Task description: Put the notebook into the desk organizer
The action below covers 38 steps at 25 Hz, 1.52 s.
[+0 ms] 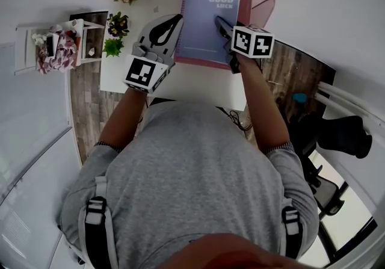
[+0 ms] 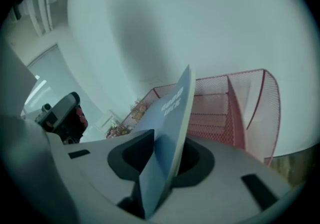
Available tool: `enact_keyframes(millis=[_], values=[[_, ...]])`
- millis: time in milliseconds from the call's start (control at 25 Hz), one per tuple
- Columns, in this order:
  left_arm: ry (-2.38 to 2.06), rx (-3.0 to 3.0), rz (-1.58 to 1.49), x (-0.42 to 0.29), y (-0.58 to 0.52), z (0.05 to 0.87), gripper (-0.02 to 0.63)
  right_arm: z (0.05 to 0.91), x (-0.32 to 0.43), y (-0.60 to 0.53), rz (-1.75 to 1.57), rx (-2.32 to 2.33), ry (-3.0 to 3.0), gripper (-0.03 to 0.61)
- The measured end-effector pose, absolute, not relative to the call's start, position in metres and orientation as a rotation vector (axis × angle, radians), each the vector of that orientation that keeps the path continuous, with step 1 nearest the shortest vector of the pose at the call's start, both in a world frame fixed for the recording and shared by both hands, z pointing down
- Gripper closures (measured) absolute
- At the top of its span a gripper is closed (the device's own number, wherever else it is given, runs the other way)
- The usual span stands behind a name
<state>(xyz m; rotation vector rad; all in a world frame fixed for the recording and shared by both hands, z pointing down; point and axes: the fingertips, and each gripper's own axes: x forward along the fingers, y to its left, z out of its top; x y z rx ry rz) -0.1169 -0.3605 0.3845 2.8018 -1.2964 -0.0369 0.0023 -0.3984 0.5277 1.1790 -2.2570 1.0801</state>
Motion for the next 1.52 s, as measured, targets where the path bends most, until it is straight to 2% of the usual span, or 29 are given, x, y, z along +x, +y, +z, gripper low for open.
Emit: enact_keyframes(millis=[560,960,1000,1040,1080,1520], values=[[-1.246,2.828,-0.019,-0.110,-0.364,0.387,0.592,0.545,0.004,-0.400,0.646,1.307,-2.063,0.439],[-1.158,2.863,0.012,-0.092,-0.371,0.390,0.592,0.543,0.008,-0.403,0.579,1.408,-2.004,0.369],[-1.148,2.857,0.019,-0.091,-0.371,0.390,0.592,0.544,0.007,-0.403,0.580,1.409,-2.004,0.342],[-1.146,2.855,0.021,-0.091,-0.371,0.390,0.592,0.545,0.006,-0.402,0.578,1.408,-2.002,0.273],[-1.151,2.856,0.018,-0.091,-0.371,0.389,0.592,0.546,0.004,-0.401,0.570,1.408,-1.998,0.258],[-1.123,2.861,-0.004,-0.096,-0.368,0.389,0.592,0.539,0.004,-0.397,0.462,1.486,-1.914,0.229]])
